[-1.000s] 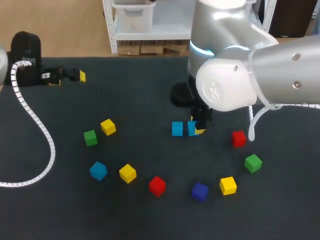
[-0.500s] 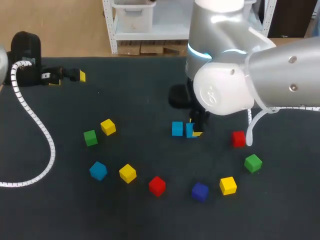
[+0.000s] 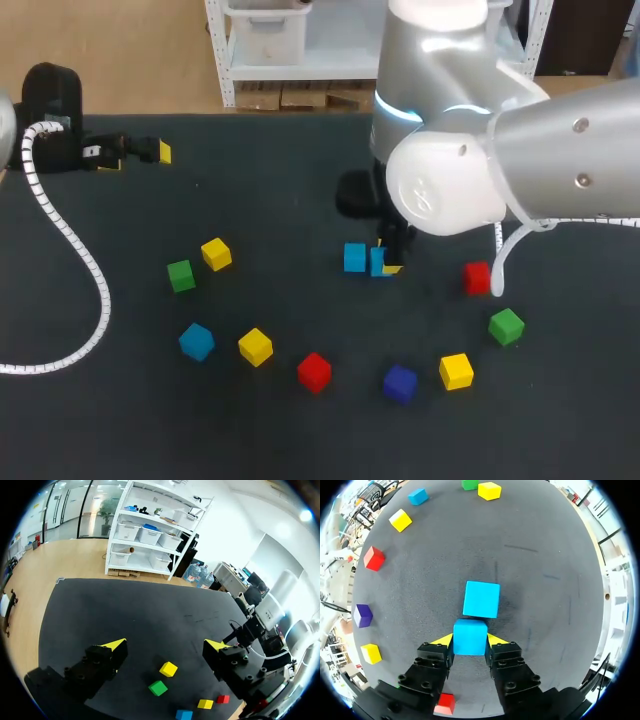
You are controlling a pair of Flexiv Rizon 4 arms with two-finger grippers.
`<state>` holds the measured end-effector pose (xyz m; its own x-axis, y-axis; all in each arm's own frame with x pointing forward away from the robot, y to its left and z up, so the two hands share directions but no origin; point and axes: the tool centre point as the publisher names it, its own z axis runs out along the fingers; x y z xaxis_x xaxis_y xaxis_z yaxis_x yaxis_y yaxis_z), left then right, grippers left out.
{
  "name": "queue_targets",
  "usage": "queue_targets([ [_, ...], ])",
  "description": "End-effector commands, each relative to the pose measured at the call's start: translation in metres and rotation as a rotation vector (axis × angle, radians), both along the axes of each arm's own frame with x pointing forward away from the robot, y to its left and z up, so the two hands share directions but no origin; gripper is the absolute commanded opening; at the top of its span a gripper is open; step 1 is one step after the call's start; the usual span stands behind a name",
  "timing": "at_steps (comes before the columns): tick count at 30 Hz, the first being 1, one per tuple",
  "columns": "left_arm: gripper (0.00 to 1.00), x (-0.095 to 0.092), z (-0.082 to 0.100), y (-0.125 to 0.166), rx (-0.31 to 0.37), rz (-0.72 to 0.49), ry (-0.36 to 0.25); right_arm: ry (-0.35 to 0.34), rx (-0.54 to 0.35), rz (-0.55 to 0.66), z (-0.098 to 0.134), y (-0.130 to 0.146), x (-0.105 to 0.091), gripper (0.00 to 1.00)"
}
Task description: Place the blue cubes, place green cubes on the blue cubes, place the yellow cubes on the green cubes, then place the red cubes on the yellow cubes, and place purple cube on the red cubes.
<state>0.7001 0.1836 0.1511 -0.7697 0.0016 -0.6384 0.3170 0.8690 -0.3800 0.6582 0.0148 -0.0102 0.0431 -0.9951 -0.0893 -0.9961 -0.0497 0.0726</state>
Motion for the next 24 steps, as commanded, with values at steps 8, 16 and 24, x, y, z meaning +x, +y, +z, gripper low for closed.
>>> queue_targets([
  [8, 1.00, -0.0004, -0.0010, 0.0010, -0.005, -0.002, -0.004, -0.008, 0.003, -0.011, -0.0012, 0.0009, 0.0075, 0.00],
  [16, 1.00, -0.0004, -0.0010, 0.0010, -0.005, -0.002, -0.004, -0.008, -0.002, -0.008, -0.0018, -0.0001, 0.0085, 0.00],
  [24, 1.00, -0.0004, -0.0010, 0.0010, -0.005, -0.002, -0.004, -0.009, -0.006, -0.005, -0.0021, -0.0011, 0.0082, 0.20],
])
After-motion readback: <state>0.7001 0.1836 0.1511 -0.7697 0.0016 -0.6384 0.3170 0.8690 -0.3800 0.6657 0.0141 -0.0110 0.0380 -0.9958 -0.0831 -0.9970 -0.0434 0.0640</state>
